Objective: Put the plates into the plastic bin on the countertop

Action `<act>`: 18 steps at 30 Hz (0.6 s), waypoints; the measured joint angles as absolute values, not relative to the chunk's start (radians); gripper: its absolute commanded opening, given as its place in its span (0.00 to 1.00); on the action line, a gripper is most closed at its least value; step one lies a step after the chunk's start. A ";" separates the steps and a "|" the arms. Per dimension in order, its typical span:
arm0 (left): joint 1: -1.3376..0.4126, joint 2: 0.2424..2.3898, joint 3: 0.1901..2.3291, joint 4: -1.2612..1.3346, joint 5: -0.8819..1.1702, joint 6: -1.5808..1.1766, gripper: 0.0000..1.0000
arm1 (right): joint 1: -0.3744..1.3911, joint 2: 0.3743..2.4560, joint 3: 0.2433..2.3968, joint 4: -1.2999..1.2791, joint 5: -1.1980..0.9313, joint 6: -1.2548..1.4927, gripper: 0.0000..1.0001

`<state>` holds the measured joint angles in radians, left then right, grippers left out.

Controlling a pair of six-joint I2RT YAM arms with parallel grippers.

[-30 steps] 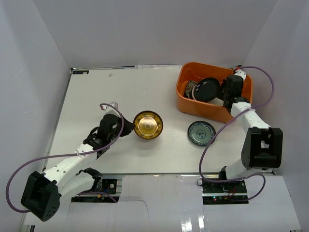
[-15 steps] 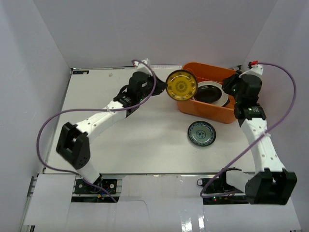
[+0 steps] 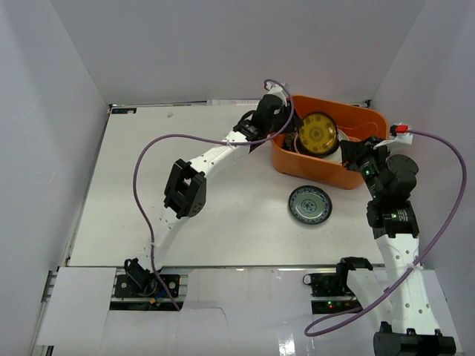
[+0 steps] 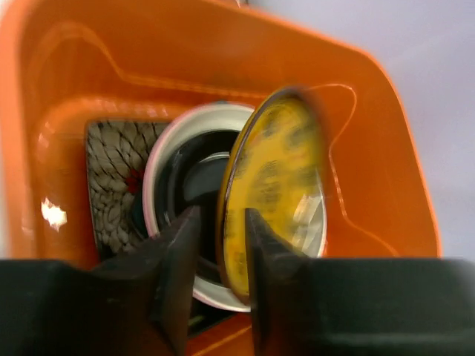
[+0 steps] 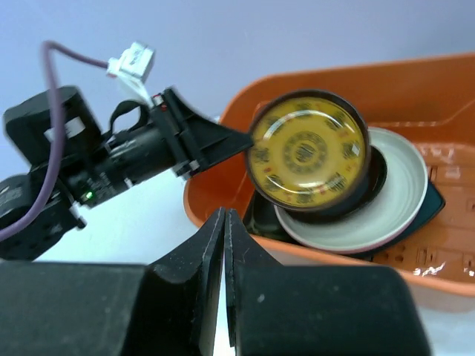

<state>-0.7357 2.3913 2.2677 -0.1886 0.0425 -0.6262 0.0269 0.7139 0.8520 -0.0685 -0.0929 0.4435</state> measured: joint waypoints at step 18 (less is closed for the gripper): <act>-0.770 1.435 1.195 0.063 0.047 -0.604 0.73 | 0.036 0.709 0.818 -0.089 -0.278 0.460 0.21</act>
